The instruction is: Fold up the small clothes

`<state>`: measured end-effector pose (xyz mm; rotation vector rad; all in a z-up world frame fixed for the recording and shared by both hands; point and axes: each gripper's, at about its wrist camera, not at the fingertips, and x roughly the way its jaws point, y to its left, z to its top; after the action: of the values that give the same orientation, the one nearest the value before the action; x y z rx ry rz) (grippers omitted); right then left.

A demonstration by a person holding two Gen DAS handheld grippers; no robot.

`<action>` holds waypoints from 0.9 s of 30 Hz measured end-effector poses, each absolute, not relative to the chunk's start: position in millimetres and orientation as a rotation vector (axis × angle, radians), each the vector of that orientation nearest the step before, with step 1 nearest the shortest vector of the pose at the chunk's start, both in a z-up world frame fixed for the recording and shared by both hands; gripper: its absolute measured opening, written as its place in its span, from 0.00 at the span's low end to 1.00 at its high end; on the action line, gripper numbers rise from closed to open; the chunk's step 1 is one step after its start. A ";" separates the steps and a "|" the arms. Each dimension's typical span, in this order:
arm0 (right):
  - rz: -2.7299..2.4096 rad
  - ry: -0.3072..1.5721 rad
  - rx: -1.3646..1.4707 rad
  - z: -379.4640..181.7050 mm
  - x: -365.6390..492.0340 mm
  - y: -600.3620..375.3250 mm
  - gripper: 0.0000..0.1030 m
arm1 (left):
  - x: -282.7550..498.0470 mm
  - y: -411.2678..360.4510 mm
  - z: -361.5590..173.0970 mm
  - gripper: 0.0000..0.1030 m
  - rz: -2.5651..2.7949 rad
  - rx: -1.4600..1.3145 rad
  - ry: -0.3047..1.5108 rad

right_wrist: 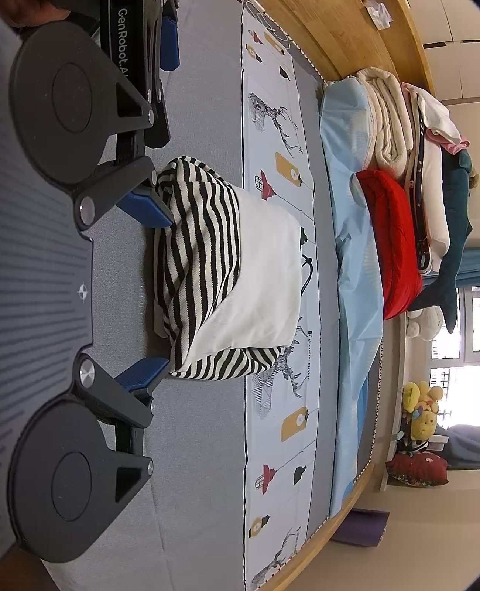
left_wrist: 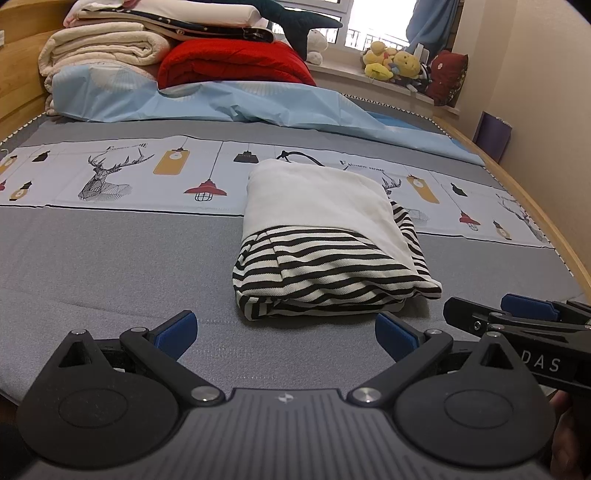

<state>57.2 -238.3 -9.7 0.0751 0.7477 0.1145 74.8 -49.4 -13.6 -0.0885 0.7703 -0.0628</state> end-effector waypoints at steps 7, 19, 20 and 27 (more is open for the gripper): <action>0.115 0.748 0.073 -9.3 57.8 -239.1 0.76 | 75.0 -49.2 -13.7 1.00 -0.062 -0.089 0.772; 0.112 0.752 0.077 -11.0 57.5 -238.0 0.76 | 75.7 -49.1 -13.1 0.99 -0.063 -0.090 0.772; 0.112 0.752 0.077 -11.0 57.5 -238.1 0.76 | 75.8 -49.0 -13.1 0.99 -0.063 -0.090 0.772; 0.112 0.752 0.077 -10.7 57.7 -238.5 0.76 | 75.7 -49.1 -13.0 1.00 -0.063 -0.090 0.773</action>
<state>57.7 -238.5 -10.7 0.0767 0.7524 0.1123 75.7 -49.1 -13.0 -0.0900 0.7728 -0.0634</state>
